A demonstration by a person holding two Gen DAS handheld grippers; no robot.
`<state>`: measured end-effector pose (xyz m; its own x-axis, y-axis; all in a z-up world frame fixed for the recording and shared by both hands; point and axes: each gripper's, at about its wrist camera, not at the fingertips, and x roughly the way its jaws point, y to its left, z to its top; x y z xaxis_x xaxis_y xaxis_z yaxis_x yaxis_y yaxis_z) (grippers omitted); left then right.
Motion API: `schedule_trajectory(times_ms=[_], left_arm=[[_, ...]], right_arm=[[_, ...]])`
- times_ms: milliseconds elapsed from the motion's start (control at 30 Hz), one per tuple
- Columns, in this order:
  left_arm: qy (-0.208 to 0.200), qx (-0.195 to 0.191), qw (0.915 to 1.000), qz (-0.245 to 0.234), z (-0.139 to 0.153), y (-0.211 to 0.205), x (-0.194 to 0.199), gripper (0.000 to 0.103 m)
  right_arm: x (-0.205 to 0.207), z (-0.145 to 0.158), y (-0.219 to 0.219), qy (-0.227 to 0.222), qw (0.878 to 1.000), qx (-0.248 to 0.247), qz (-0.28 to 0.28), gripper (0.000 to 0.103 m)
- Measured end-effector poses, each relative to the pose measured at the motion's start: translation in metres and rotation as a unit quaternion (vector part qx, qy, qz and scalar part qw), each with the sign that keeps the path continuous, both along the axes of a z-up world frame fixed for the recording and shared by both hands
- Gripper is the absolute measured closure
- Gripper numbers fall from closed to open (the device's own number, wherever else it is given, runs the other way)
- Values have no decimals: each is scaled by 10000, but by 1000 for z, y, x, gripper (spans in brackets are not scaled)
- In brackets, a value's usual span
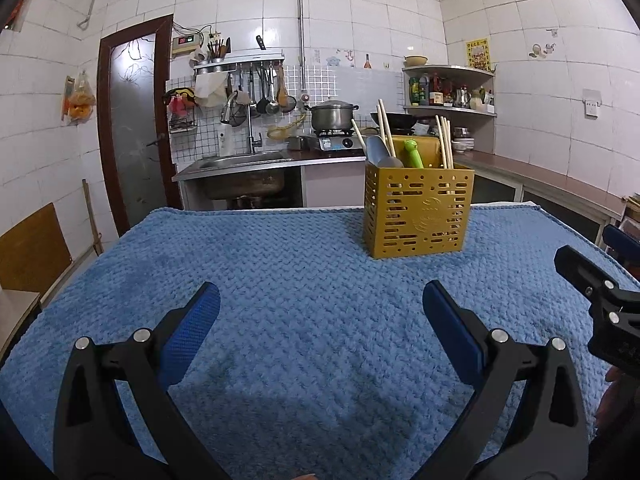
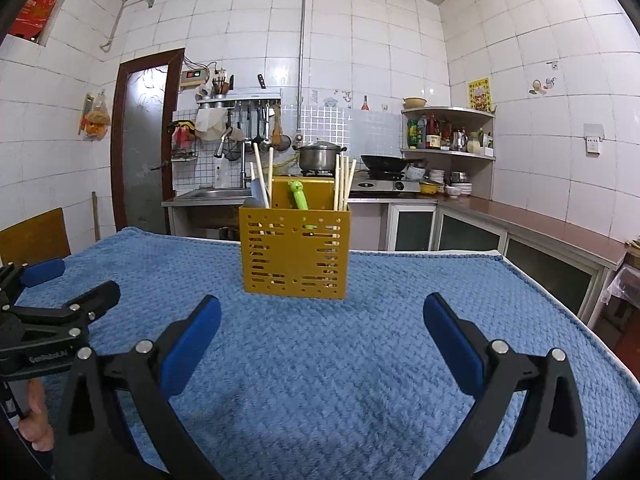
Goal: Organize utensils
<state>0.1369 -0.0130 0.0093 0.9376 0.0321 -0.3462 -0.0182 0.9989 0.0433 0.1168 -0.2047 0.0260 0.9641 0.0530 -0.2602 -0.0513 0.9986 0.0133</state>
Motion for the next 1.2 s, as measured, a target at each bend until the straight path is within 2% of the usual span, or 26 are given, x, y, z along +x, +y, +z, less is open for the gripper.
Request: schedule_trajectory(times_ms=[333,1200], left_arm=[[-47,-16,10000,30,1,0,-1,5],[-219,110,9997,-30,4,0,-5,5]], right_arm=[[3,-2,-6,86,9995,-3,-311,4],[5,-2,-4,129,9993,-72,-355,4]])
